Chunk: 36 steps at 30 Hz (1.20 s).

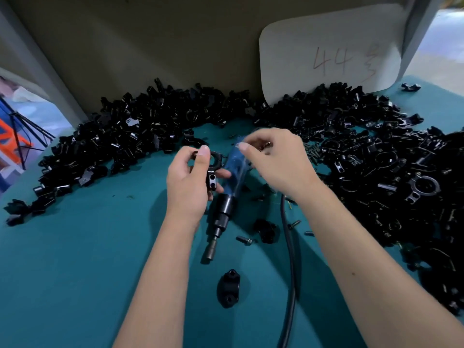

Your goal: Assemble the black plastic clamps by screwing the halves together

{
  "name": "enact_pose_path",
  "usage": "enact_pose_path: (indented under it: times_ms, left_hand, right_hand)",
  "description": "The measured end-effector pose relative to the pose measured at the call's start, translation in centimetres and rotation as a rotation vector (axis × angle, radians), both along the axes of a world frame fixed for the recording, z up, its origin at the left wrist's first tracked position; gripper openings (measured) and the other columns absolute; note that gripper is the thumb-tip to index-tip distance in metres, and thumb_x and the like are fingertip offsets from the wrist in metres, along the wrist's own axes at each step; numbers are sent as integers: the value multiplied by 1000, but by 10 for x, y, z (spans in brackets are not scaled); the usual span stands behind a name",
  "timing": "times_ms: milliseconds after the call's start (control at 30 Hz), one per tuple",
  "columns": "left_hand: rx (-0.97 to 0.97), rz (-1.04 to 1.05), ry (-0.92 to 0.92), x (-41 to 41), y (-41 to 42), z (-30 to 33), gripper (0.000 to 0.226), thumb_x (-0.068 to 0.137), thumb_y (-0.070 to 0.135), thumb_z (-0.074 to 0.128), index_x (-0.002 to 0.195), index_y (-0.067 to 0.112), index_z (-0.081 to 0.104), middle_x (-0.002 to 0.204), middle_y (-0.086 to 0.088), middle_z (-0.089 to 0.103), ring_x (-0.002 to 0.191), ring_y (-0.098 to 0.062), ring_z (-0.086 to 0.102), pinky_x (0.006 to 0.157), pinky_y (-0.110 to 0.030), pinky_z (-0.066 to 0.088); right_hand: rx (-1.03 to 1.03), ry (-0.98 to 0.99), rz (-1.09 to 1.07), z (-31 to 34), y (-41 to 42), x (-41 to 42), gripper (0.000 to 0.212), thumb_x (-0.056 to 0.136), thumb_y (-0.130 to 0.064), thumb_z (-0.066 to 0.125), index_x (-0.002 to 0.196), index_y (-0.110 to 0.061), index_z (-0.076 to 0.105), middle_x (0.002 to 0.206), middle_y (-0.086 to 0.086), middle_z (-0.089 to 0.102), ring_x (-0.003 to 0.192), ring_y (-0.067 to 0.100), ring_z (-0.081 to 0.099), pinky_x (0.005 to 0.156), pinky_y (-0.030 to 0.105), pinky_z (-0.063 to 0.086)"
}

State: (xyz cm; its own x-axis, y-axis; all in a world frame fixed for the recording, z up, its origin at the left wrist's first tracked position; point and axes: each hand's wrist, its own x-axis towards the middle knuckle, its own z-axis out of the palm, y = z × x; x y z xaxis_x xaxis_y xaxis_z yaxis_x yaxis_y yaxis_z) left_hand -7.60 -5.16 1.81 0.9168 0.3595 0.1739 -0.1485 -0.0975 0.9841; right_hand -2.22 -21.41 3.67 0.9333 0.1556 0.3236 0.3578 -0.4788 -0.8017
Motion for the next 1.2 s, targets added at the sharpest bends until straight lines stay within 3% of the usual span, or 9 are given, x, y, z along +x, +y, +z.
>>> enact_pose_path:
  times_ms: [100,300,400,500,667,733,833,1000,1200]
  left_hand:
    - [58,-12,-61,2,-19,3,33,108,37,52,97,8,60,73,-11,72,51,-20,63,42,-28,43]
    - [92,-38,-11,22,-75,17,67,105,60,34,89,-1,56,75,-22,69,57,-41,61,51,-46,46]
    - [256,-45,-48,41,-118,36,58,106,55,35,68,12,48,58,7,54,60,-22,49,59,-43,35]
    - [464,-134,-119,53,-166,46,46,109,44,38,94,18,73,86,3,71,89,-22,62,79,-43,46]
    - [653,-272,-183,64,-223,38,34,109,35,42,125,21,69,113,-10,69,112,-31,57,101,-45,42]
    - [649,-338,-168,66,-234,31,34,108,33,41,120,21,71,114,-7,69,112,-29,58,100,-45,45]
    - [714,-436,-166,69,-240,25,38,106,32,42,102,18,77,104,-5,73,105,-30,61,94,-45,48]
    - [618,-472,-122,74,-230,23,30,97,34,53,89,19,77,70,-4,69,63,-26,59,58,-33,43]
    - [731,-313,25,86,-192,20,18,89,16,60,85,23,76,74,-1,71,67,-23,64,64,-29,50]
  right_hand:
    - [168,120,308,17,-7,-5,10,98,-24,71,102,-20,78,89,7,75,73,18,74,59,29,57]
    - [127,115,258,44,-62,-4,5,95,-11,74,98,-8,78,80,18,75,71,30,76,64,33,62]
    - [148,129,99,58,-106,1,6,93,-10,75,90,-10,79,66,3,69,63,19,68,61,29,60]
    - [106,211,-91,67,-157,5,13,92,-11,76,79,-10,77,60,-1,65,59,13,65,58,28,59]
    - [-332,273,-437,71,-229,9,15,93,-14,69,79,-14,74,70,13,75,59,27,75,65,35,61]
    - [-391,253,-530,77,-242,8,13,93,-17,69,81,-17,74,71,10,76,53,22,73,54,25,52]
    - [-369,225,-586,87,-241,13,11,93,-21,70,84,-17,74,67,10,75,58,24,74,65,31,60]
    - [-435,144,-493,100,-201,41,16,91,-11,63,82,-10,76,72,18,75,59,29,71,71,39,64]
    - [-512,203,-331,94,-137,75,27,93,-4,51,101,0,76,88,24,76,73,38,77,69,49,66]
